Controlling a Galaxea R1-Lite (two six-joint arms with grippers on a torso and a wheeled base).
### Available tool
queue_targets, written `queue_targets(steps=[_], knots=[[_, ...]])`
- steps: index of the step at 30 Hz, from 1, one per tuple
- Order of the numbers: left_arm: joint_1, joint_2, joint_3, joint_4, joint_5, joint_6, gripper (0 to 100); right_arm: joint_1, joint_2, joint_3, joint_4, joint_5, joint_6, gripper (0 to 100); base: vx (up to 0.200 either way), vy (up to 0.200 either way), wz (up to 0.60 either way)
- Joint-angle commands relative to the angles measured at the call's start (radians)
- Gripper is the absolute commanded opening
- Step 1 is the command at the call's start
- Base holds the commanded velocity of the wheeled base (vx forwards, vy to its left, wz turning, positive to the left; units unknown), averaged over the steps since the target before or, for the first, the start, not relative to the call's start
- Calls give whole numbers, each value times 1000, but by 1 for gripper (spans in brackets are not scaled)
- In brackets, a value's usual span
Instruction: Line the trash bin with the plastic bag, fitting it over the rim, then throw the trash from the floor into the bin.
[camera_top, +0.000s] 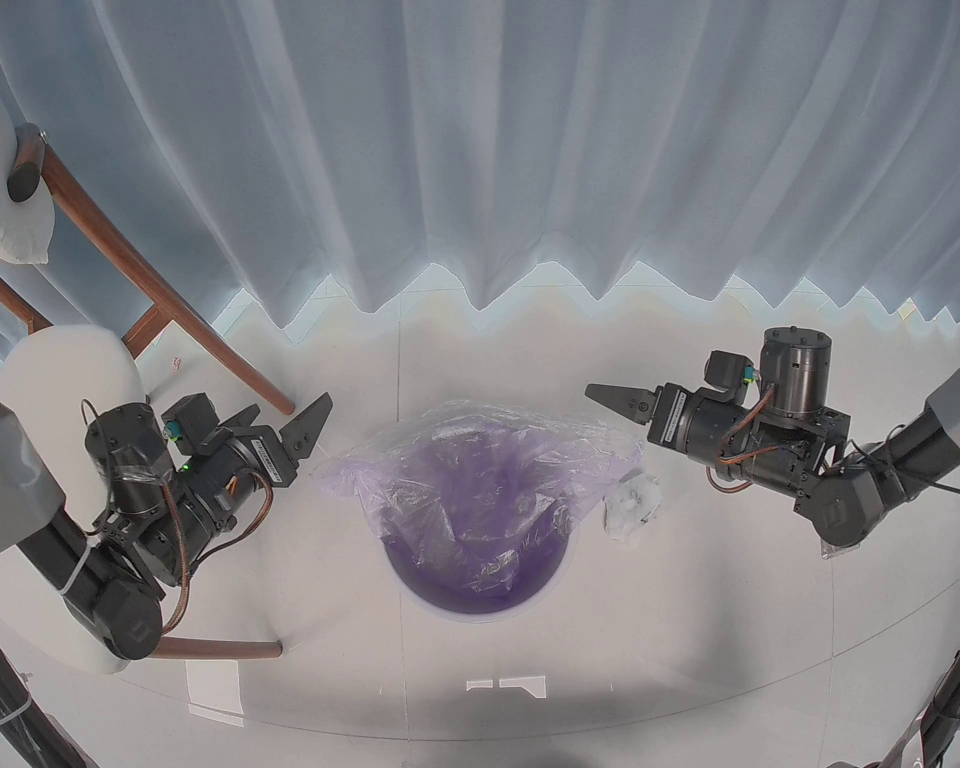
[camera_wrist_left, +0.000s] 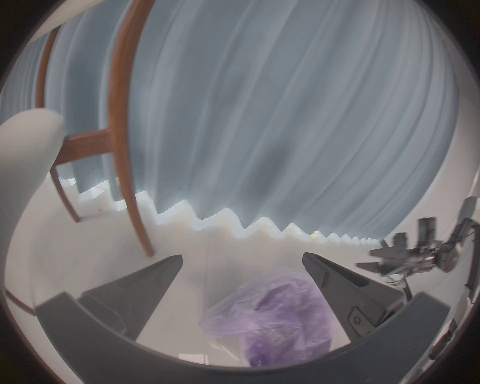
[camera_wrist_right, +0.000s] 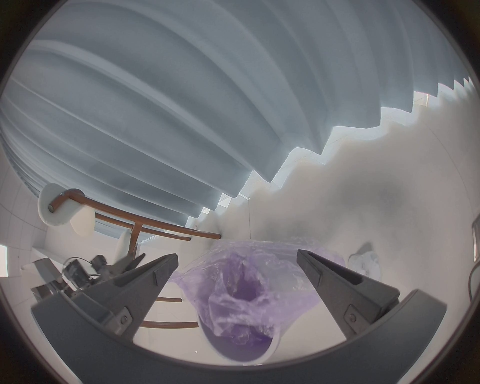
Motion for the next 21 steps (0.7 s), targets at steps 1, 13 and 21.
queue_targets(steps=[1, 13, 21], knots=[[-20, -105, 15, -5, -51, -2, 100, 21, 108, -63, -17, 3, -17, 100, 0, 0, 0], [-155, -203, -43, -57, -75, -335, 100, 84, 97, -71, -20, 3, -29, 100, 0, 0, 0], [-205, -413, 52, -91, -226, -1014, 100, 84, 83, -40, -34, 3, -24, 100, 0, 0, 0]])
